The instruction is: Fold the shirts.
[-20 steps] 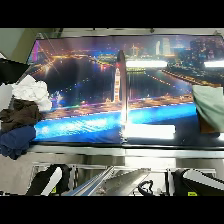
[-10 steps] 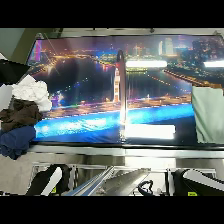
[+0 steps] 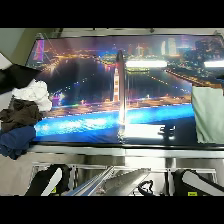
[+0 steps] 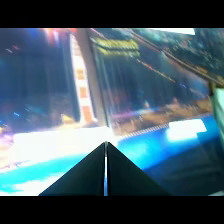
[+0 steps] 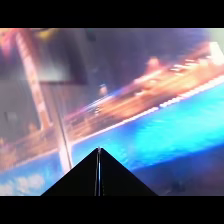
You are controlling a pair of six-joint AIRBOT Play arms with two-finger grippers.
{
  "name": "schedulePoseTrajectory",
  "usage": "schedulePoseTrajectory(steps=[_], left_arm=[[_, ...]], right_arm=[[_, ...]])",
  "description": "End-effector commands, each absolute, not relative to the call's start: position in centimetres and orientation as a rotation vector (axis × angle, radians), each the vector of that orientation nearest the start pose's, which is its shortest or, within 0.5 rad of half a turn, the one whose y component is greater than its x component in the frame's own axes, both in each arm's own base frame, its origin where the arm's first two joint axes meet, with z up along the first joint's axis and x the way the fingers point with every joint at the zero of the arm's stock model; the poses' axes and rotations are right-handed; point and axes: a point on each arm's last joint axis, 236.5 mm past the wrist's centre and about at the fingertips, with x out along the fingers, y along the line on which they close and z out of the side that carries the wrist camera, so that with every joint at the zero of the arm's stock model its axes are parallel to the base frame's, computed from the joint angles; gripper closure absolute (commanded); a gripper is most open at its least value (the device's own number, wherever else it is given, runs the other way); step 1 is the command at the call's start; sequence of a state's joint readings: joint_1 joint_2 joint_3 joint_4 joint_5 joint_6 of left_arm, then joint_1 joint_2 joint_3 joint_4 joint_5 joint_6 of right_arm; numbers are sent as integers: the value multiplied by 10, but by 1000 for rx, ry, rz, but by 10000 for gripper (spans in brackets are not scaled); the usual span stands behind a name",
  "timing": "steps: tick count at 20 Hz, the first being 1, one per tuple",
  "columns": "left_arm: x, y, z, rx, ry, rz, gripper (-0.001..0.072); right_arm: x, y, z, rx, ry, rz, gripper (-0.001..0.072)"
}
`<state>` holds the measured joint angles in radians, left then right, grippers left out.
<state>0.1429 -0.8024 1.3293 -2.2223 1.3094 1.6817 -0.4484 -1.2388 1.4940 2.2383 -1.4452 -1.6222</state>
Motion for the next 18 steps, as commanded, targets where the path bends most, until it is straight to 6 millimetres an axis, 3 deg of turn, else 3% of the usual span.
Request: schedulePoseTrajectory(steps=[1,4,6,9,12,18], left_arm=[[296,-148,213,-388,768,-507,694],[272,-189,150,-369,870,-560,694],[256,-214,125,-378,931,-605,693],[241,-242,94,-347,1014,-656,694],[235,-263,82,-312,1061,-697,693],[247,-283,86,-294,1084,-717,694]], right_arm=[[383,60,177,417,949,354,694],[338,108,150,319,942,415,693],[311,129,130,306,949,459,693],[292,141,104,306,946,479,692],[270,147,86,313,1047,507,692],[269,147,83,313,1059,509,692]])
